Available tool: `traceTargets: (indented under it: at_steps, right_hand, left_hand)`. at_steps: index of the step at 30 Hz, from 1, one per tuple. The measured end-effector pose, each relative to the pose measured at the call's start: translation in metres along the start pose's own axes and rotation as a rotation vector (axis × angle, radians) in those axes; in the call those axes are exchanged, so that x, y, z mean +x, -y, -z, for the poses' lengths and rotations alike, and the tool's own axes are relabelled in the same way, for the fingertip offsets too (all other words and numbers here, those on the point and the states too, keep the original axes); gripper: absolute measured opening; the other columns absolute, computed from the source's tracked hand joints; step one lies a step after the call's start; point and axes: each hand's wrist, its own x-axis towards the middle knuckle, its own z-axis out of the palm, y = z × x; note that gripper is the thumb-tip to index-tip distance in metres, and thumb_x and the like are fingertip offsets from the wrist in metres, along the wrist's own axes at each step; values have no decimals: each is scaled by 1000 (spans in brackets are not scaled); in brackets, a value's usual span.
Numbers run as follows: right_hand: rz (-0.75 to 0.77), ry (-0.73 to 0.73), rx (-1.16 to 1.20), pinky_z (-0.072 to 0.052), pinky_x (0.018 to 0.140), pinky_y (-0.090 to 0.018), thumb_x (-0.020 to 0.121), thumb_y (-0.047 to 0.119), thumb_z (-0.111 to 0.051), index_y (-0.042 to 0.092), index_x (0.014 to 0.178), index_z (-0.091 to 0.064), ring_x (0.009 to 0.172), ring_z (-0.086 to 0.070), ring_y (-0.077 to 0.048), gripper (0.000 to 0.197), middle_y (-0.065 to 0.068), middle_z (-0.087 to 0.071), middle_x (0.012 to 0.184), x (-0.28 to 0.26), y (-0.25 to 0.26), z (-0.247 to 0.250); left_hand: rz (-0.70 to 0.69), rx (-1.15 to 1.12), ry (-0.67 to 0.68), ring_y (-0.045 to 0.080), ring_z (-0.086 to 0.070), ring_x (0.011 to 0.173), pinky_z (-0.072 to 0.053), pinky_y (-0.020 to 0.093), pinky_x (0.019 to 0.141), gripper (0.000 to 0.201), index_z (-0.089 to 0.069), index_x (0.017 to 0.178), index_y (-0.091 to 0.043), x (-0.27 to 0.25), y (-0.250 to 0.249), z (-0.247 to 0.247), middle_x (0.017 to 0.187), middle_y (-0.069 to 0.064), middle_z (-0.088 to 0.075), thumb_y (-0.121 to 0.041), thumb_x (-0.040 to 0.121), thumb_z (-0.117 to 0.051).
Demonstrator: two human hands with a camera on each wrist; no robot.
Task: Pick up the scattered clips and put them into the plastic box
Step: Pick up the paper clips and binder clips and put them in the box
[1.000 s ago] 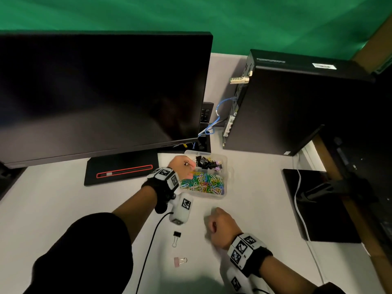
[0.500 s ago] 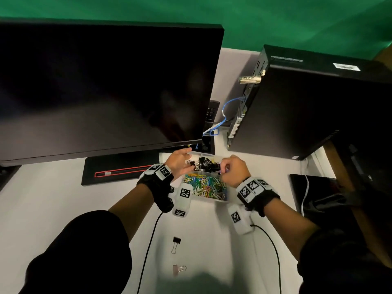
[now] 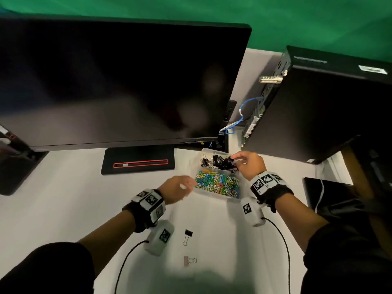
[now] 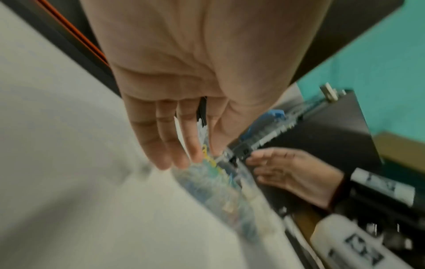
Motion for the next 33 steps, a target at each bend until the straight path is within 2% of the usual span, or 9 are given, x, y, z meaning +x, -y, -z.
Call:
traceTargets:
  at_steps: [3, 6, 8, 12, 15, 17, 22, 26, 33]
  right_hand:
    - [82, 66, 3, -43, 69, -17, 83, 2, -56, 16, 92, -70, 70, -53, -7, 22, 3, -67, 96, -29, -3, 2]
    - [142, 169, 35, -36, 57, -6, 80, 0, -60, 13, 86, -69, 63, -49, 2, 17, 6, -62, 86, -61, -7, -4]
    - [193, 228, 27, -37, 58, -9, 76, -2, -63, 17, 81, -67, 61, -48, 1, 20, 7, -59, 78, -82, -12, -12]
    - [248, 439, -13, -40, 59, -17, 66, 4, -65, 24, 76, -68, 55, -46, -3, 23, 14, -53, 72, -124, -21, -44]
    - [304, 591, -77, -34, 61, -9, 68, 13, -70, 19, 87, -70, 58, -41, 5, 19, 18, -46, 71, -150, -21, -66]
    - [304, 630, -78, -38, 65, -16, 68, 22, -74, 23, 94, -68, 61, -42, 1, 26, 12, -48, 78, -162, -17, -76]
    - [304, 634, -27, -35, 67, -15, 69, 27, -76, 27, 107, -64, 68, -40, 0, 40, 8, -46, 93, -182, -3, -100]
    - [317, 609, -36, -32, 75, -19, 72, 22, -74, 21, 105, -68, 81, -41, -7, 33, 8, -44, 93, -187, 2, -110]
    - [260, 481, -42, -35, 77, -15, 79, 14, -63, 13, 99, -69, 87, -56, -13, 21, -4, -66, 97, -179, -8, -94]
  left_hand:
    - [-3, 339, 126, 10, -52, 86, -44, 20, 80, 31, -57, 116, -22, -18, 20, -17, 107, -3, -54, -16, 86, -59]
    - [-30, 415, 196, 12, -49, 83, -38, 9, 70, 43, -53, 121, -29, -34, 38, -34, 104, -5, -44, -20, 81, -65]
    - [-62, 412, 216, 12, -46, 84, -38, 6, 69, 51, -51, 124, -31, -41, 46, -43, 104, -4, -39, -18, 78, -68]
    - [-157, 454, 225, 7, -41, 91, -38, 16, 82, 53, -55, 126, -30, -53, 52, -51, 105, -7, -36, -18, 76, -70]
    - [-206, 464, 178, 3, -39, 87, -33, 8, 76, 44, -60, 119, -28, -56, 52, -53, 103, -8, -37, -20, 77, -71]
    - [-208, 444, 152, 2, -40, 81, -29, 0, 68, 40, -63, 113, -24, -57, 53, -54, 101, -8, -37, -20, 75, -72]
    - [-159, 456, 87, -6, -37, 67, -30, 4, 61, 24, -62, 91, -9, -57, 58, -55, 86, -12, -36, -27, 77, -71]
    - [-98, 518, 53, 13, -45, 75, -34, 21, 71, 13, -51, 82, -16, -57, 55, -59, 75, -13, -33, -25, 86, -60]
    - [0, 608, -36, 26, -55, 102, -41, 28, 87, 31, -49, 110, -9, -65, 51, -63, 115, 6, -47, -29, 87, -57]
